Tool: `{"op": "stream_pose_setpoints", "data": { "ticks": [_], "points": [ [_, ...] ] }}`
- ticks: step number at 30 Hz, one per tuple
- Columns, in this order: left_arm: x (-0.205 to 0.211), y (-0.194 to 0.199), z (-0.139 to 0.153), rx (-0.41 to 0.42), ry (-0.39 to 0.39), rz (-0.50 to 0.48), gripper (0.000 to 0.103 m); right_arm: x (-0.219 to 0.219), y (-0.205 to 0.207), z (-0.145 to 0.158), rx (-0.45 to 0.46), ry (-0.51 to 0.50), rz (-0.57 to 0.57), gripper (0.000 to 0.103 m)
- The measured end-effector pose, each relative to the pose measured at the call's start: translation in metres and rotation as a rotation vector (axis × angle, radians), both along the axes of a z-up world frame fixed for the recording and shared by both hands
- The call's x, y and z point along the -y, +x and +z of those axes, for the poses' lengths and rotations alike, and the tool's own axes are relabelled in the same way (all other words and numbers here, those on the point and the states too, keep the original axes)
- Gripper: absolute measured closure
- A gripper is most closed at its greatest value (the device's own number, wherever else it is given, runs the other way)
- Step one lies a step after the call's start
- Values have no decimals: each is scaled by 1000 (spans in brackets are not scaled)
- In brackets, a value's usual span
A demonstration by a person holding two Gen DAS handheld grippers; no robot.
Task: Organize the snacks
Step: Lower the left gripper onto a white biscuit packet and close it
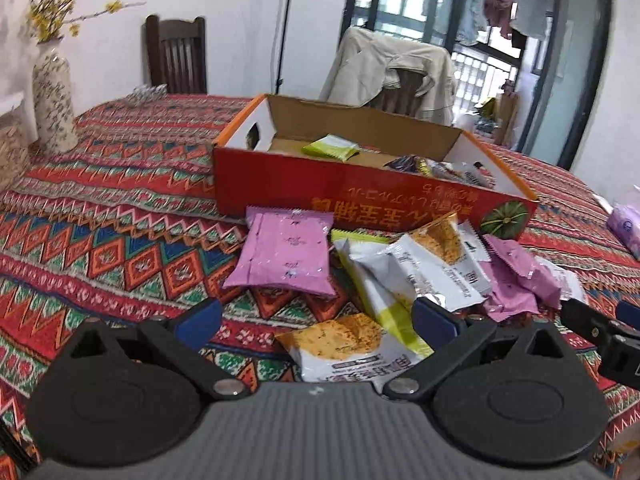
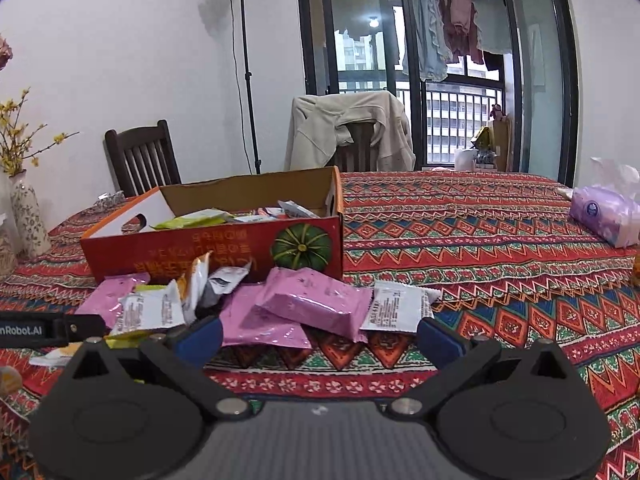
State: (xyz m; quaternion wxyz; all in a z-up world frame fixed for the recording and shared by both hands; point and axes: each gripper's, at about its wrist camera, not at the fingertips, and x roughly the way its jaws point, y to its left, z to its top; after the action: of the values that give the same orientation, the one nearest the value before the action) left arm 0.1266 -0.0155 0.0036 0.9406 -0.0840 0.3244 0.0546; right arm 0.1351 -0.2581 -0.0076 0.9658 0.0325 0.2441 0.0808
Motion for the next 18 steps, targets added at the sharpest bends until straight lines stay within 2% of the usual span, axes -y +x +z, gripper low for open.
{"op": "stream_pose_setpoints", "data": {
  "ticks": [2,7,10,11,14,18],
  "points": [
    [-4,1,-2,-17,-25,13,2,2,3,-4,-1,-1,1,0],
    [-6,-1,-6,-28,-43,6,22,5,10,-14,6,25,7,0],
    [-13,-3,-6,-28,-89,7,39,8,15,-18,-22,61,32,0],
    [-15,-4,-7,-36,-91,11,48,11,16,-18,-26,81,37,0],
    [-23,-5,-10,-45,-114,22,54,15,19,-23,-58,108,43,0],
    [-26,-10,-8,-30,-95,35,58,13,15,-24,-37,107,73,0]
  ]
}}
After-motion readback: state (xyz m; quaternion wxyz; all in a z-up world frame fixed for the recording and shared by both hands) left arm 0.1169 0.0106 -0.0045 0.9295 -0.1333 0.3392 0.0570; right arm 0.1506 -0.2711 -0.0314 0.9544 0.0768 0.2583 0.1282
